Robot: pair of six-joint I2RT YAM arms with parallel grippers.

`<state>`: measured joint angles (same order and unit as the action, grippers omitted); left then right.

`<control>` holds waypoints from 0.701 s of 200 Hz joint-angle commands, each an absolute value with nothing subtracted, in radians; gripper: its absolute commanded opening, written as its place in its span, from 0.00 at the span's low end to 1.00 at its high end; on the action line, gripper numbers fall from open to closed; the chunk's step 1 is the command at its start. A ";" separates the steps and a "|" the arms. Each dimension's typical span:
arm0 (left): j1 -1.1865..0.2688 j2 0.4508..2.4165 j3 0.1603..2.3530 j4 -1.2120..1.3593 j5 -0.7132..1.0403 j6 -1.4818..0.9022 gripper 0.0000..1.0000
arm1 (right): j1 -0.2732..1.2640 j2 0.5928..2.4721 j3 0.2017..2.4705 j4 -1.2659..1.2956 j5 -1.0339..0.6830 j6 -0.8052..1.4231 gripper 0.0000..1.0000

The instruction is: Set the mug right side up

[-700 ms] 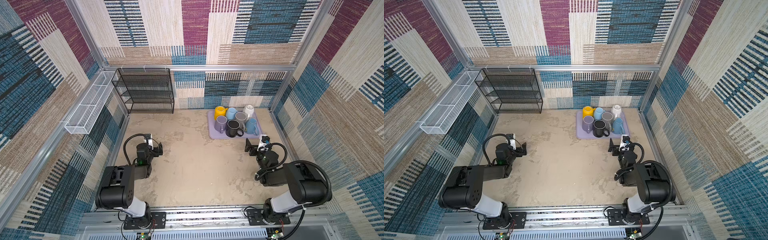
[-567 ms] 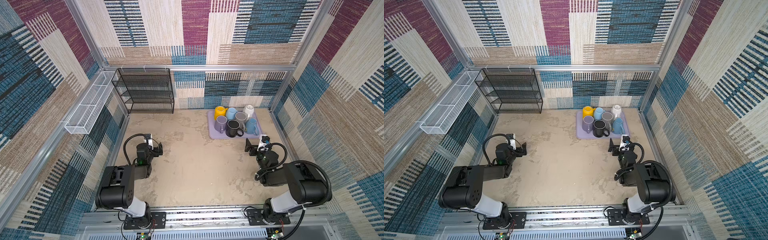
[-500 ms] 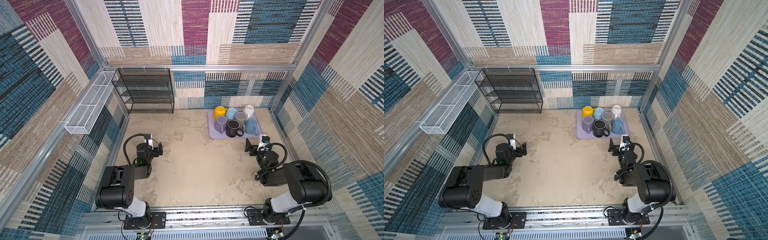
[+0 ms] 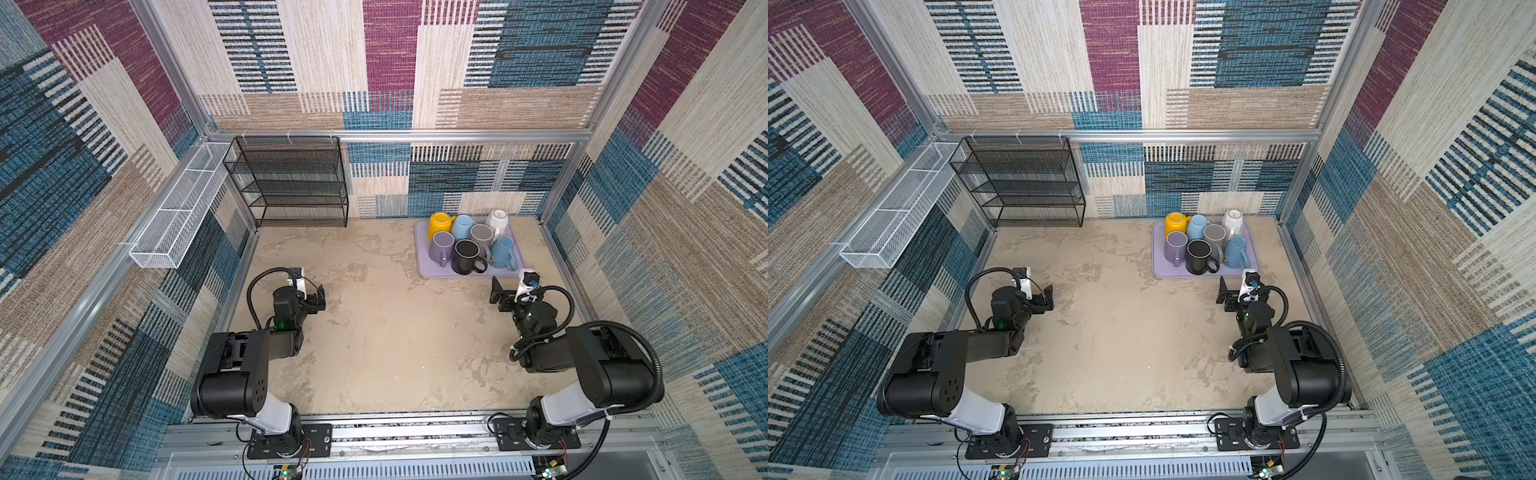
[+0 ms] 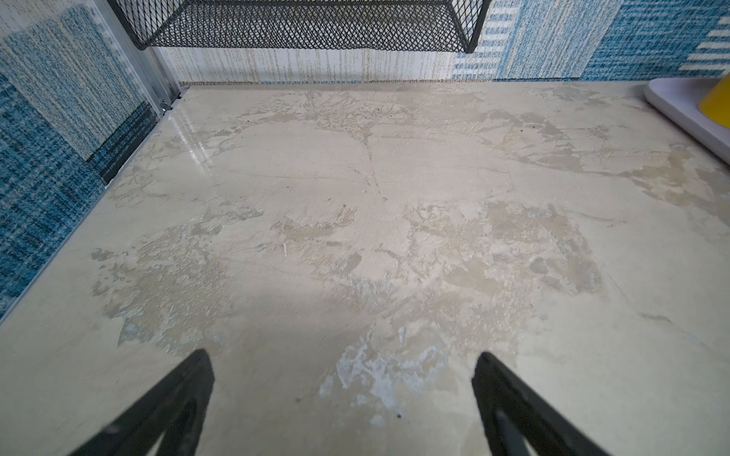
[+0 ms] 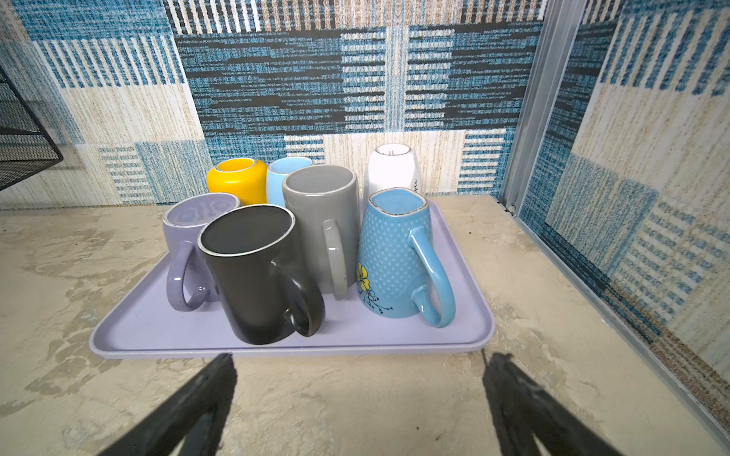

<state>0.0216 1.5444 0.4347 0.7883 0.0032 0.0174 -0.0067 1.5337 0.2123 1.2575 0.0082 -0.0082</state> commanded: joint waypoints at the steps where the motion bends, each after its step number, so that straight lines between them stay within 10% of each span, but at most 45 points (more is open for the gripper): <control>1: 0.023 1.545 0.439 0.796 0.000 0.014 0.99 | -0.006 1.531 0.215 1.270 0.005 -0.015 1.00; 140: 0.003 1.334 0.738 0.119 -0.148 -0.059 0.99 | -0.006 1.165 0.369 0.725 0.095 0.111 1.00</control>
